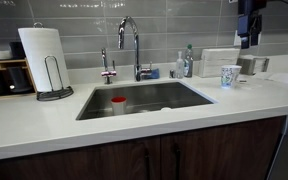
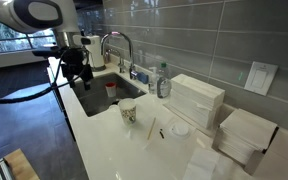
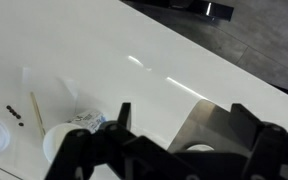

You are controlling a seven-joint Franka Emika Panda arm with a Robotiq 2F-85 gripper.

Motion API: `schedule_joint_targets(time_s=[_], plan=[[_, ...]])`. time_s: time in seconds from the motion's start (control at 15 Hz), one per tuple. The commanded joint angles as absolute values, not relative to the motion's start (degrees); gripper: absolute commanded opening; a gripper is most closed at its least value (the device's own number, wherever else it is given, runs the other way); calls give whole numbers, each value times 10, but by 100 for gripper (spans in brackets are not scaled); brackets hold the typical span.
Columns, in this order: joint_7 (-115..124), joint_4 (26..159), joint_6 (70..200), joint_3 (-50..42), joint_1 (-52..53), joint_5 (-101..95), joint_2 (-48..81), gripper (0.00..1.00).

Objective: Put the stirrer in the coffee cup

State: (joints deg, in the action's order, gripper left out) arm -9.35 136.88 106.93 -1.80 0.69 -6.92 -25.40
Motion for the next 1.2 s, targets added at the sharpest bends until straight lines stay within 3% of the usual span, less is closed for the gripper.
schedule_joint_targets(time_s=[0.0, 0.67, 1.13], plan=[[-168, 1306, 1064, -74, -13, -54, -185, 100], [-313, 1215, 1073, -160, -86, -53, -104, 100], [-309, 1275, 1240, -201, -145, -90, -84, 100]])
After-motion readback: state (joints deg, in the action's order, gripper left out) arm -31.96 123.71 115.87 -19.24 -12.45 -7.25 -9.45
